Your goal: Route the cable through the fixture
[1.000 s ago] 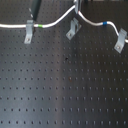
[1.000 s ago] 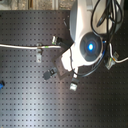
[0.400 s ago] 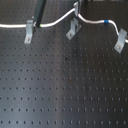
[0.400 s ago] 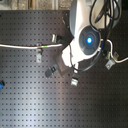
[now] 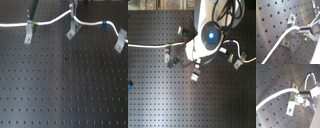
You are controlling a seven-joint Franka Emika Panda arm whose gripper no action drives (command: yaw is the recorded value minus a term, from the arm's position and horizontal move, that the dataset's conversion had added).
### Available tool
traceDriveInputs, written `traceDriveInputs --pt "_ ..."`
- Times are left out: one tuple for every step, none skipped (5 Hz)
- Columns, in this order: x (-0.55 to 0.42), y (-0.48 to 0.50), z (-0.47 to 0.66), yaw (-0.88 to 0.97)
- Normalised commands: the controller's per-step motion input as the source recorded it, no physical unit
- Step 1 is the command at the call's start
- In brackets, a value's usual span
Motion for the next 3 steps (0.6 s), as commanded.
traceDriveInputs --pt "-0.013 0.036 0.00 0.05" --pt "-0.125 -0.041 0.11 0.00" --pt "-0.077 -0.025 0.07 0.43"
